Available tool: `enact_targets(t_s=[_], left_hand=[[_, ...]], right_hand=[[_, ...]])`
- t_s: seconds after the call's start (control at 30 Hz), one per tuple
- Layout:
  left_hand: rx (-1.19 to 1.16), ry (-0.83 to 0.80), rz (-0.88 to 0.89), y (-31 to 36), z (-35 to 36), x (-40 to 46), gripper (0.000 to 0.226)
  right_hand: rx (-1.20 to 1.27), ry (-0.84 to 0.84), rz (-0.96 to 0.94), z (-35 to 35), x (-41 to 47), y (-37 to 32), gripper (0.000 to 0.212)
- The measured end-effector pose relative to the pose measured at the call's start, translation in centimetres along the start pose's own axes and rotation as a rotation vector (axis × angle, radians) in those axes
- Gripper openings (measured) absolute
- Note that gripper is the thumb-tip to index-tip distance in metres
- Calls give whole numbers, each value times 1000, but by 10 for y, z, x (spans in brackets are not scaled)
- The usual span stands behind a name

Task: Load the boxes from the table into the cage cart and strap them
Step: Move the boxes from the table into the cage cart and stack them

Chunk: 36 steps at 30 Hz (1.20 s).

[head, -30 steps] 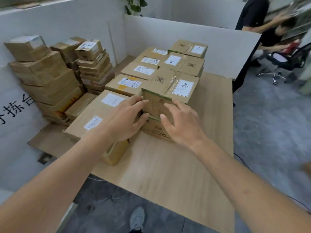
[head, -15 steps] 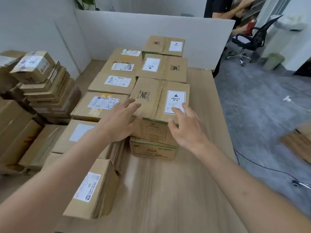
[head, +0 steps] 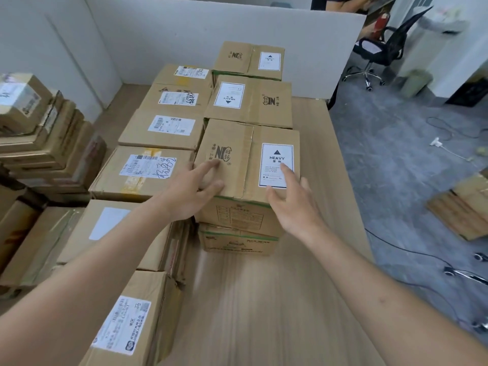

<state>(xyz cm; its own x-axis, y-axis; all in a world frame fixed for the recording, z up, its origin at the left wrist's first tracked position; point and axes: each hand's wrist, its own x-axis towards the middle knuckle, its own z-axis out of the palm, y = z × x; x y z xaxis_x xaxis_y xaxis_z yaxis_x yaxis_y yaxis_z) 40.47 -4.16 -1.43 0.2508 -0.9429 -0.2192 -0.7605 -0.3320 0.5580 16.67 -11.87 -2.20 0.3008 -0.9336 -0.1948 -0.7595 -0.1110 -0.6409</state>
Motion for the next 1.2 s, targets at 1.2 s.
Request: enact_targets(t_s=[1.2], left_hand=[[-167, 652, -329, 161, 106, -288, 90]], right_hand=[[90, -120, -685, -107, -143, 65, 84]])
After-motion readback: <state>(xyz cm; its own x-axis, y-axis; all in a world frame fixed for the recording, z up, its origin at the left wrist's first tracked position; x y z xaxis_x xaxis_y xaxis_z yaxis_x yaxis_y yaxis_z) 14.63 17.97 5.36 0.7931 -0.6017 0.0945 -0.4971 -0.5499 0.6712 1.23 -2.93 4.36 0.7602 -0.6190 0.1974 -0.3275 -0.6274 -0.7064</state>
